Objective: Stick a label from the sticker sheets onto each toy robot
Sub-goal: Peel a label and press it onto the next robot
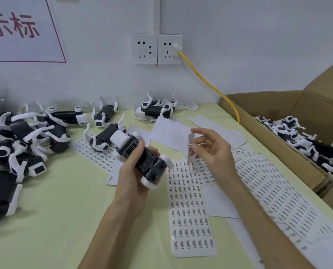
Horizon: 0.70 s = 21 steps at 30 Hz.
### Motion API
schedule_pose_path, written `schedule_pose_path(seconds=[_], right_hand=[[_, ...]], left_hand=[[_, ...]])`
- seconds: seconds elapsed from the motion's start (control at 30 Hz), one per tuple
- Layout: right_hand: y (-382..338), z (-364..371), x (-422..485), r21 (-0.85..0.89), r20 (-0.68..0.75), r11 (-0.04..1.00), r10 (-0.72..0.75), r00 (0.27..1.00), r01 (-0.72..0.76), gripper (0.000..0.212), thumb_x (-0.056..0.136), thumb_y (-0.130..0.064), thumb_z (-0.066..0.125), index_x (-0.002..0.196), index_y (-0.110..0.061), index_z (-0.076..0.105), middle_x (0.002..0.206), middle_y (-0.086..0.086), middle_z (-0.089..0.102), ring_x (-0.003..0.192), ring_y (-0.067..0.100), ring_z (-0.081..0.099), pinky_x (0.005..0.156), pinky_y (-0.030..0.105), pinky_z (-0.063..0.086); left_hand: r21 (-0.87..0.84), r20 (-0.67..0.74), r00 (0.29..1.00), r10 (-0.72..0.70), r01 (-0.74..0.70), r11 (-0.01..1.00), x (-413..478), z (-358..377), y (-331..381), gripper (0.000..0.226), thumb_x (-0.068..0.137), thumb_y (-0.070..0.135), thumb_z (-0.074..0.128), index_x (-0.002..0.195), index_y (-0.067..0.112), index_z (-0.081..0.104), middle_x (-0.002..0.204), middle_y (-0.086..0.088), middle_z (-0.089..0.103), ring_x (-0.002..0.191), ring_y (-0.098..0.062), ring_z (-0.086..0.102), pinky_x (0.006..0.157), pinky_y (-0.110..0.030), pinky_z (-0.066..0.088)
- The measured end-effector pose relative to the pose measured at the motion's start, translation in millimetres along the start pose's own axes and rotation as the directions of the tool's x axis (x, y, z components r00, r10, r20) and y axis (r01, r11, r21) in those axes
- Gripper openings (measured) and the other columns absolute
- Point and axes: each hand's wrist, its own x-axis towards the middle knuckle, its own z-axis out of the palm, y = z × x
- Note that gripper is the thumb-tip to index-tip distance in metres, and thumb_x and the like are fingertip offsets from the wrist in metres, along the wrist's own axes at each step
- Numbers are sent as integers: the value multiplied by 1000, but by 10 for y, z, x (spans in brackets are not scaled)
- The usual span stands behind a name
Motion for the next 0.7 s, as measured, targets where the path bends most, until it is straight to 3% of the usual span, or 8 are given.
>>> schedule_pose_path(seconds=[0.1, 0.17, 0.23, 0.4, 0.57, 0.7], right_hand=[[-32, 58, -57, -6, 97, 999, -42, 994, 43, 38, 87, -1, 66, 120, -19, 66, 83, 3, 66, 74, 20, 66, 72, 28, 53], [-42, 101, -94, -22, 160, 999, -44, 986, 49, 41, 85, -3, 63, 122, -20, 65, 85, 5, 66, 75, 21, 64, 73, 31, 52], [-43, 134, -117, -43, 210, 997, -48, 976, 59, 44, 84, -1, 62, 125, -19, 63, 85, 6, 67, 76, 21, 64, 74, 36, 53], [-49, 165, -161, -128, 267, 985, -79, 960, 116, 48, 85, 1, 63, 129, -18, 62, 84, 0, 67, 78, 21, 65, 78, 47, 55], [-31, 193, -184, -178, 289, 973, -93, 953, 149, 47, 85, 0, 65, 128, -21, 63, 82, -1, 67, 77, 22, 65, 74, 41, 54], [16, 228, -182, -219, 201, 965, -103, 974, 147, 49, 86, -2, 75, 129, -23, 62, 85, -4, 68, 70, 18, 63, 70, 31, 52]], left_hand=[[151, 39, 998, 58, -64, 986, -1, -4, -26, 14, 79, 37, 77, 76, 24, 77, 91, -4, 64, 64, -11, 61, 54, -24, 51], [251, 51, 995, 85, -96, 963, -11, 13, -81, 31, 73, 35, 82, 92, 11, 75, 82, 1, 65, 66, -12, 61, 55, -25, 53], [319, 35, 993, 116, -121, 940, -10, 40, -121, 34, 69, 32, 86, 91, 10, 73, 76, 3, 65, 65, -13, 61, 55, -25, 52], [459, -42, 974, 222, -179, 870, 16, 55, -195, 19, 82, 11, 86, 94, 17, 71, 75, 7, 73, 62, -8, 66, 52, -18, 50], [470, -47, 969, 241, -192, 861, 48, 32, -196, 19, 84, 2, 80, 92, 14, 69, 71, 6, 70, 58, -12, 64, 49, -20, 49], [452, -63, 968, 244, -191, 871, 59, 39, -208, 17, 82, 4, 82, 83, 14, 68, 69, 0, 68, 57, -17, 62, 47, -22, 47]])
